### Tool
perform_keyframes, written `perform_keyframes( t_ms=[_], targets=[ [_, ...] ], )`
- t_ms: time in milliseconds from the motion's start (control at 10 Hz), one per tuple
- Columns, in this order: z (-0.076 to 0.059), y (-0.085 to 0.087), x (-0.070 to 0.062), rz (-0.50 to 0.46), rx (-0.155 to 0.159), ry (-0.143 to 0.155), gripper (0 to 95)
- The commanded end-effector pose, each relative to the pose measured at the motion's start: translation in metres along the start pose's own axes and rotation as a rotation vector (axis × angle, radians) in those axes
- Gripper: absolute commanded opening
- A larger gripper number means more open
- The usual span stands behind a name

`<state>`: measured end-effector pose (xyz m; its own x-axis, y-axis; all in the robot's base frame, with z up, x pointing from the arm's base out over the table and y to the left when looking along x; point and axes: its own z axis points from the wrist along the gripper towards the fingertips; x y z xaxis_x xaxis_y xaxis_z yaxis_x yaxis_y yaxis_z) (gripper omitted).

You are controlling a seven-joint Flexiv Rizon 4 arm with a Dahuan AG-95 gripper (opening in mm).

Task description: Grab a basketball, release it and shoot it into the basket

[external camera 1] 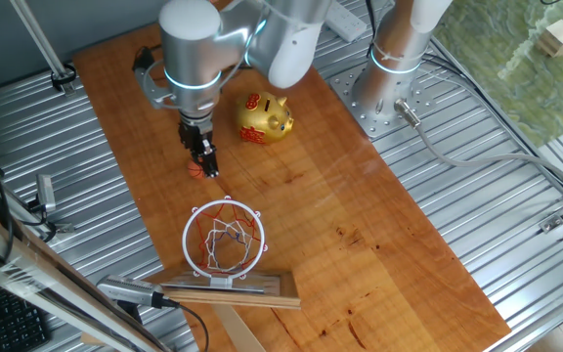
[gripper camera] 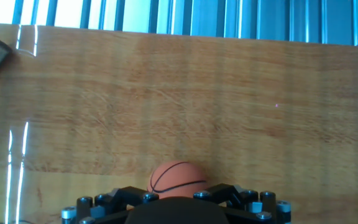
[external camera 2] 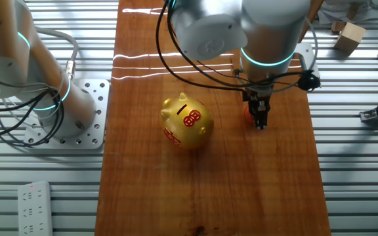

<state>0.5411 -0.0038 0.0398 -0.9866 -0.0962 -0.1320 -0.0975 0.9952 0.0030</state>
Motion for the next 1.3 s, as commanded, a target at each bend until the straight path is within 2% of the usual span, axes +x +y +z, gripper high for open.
perform_keyframes(
  t_ms=[100,600,700,1300],
  targets=[
    [0.0042,0.0006,0.0018,-0.003,0.0,0.001,95.0],
    [0.0067,0.0007,0.0022,-0.006,-0.007,0.0,95.0],
    [0.0067,0.0004,0.0022,-0.006,-0.007,-0.001,76.0],
    [0.0091,0.0005,0.0031,-0.004,-0.003,-0.001,76.0]
  ],
)
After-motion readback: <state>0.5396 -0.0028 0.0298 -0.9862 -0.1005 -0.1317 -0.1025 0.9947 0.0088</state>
